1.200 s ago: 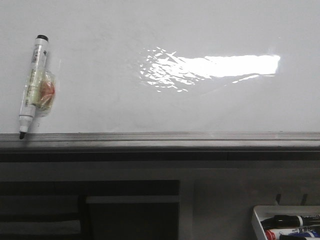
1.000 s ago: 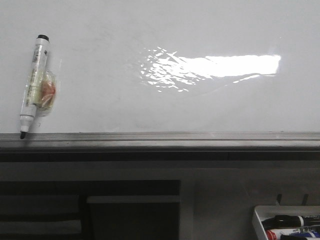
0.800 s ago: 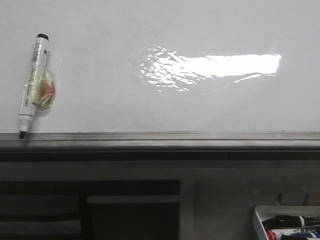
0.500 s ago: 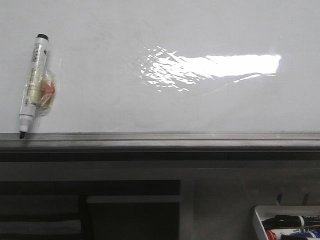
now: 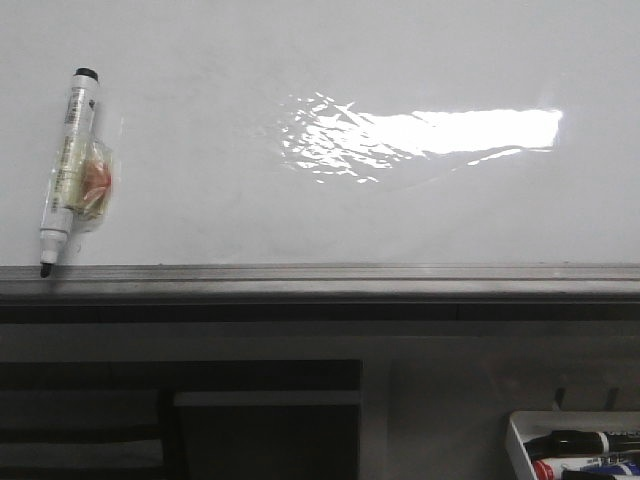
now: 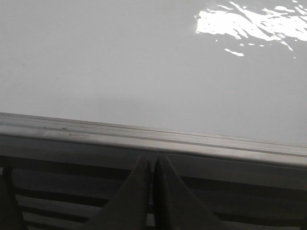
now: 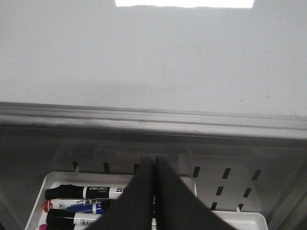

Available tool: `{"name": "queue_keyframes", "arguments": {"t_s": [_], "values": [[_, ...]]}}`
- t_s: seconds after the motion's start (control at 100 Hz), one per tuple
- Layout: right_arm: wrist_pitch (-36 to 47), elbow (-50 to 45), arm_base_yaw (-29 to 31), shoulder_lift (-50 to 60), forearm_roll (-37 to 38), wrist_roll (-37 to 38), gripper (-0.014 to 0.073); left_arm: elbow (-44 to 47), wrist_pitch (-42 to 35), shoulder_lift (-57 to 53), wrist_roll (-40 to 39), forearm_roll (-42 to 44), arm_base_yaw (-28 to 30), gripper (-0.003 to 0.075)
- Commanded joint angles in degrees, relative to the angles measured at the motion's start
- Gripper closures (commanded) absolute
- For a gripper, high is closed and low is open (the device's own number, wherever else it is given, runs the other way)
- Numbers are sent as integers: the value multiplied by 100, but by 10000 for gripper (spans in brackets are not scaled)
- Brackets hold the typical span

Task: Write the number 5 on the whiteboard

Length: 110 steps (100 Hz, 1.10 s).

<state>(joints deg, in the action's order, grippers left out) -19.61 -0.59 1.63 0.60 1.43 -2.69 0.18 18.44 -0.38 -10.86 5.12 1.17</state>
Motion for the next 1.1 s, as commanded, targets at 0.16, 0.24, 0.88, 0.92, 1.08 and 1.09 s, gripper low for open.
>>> {"name": "queue_keyframes", "arguments": {"t_s": [0.16, 0.24, 0.88, 0.92, 1.08, 1.09], "values": [[95, -165, 15, 110, 56, -18, 644, 103, -462, -160, -46, 32, -52, 741], [95, -165, 15, 110, 56, -18, 644, 103, -462, -160, -46, 32, -52, 741], [241, -165, 15, 110, 46, -18, 644, 103, -786, -160, -46, 53, -52, 741], [344, -165, 15, 110, 20, -18, 644, 103, -789, -160, -46, 53, -52, 741], [719, -165, 15, 110, -143, -18, 644, 103, -1219, -160, -46, -15, -52, 741], [719, -165, 15, 110, -188, -18, 644, 103, -1233, -160, -46, -4, -52, 741]]}}
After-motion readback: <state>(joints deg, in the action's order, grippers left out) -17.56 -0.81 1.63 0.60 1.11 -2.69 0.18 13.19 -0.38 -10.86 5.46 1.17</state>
